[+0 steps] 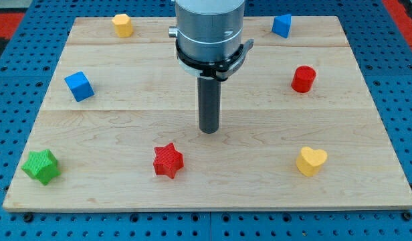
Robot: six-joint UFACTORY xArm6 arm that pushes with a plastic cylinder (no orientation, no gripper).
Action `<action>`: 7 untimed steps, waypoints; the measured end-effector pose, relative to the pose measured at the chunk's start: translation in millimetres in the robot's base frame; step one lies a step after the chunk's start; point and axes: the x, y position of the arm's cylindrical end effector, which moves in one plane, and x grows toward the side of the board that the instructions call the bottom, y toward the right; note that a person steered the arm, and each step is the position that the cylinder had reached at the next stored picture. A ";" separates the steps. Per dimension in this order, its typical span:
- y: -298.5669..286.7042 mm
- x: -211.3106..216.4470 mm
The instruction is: Slightly move the red circle vertically to the bottom of blue triangle
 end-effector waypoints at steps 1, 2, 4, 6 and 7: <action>3.2 1.1; 71.9 6.6; 227.2 -31.4; 241.5 -119.9; 218.8 -134.0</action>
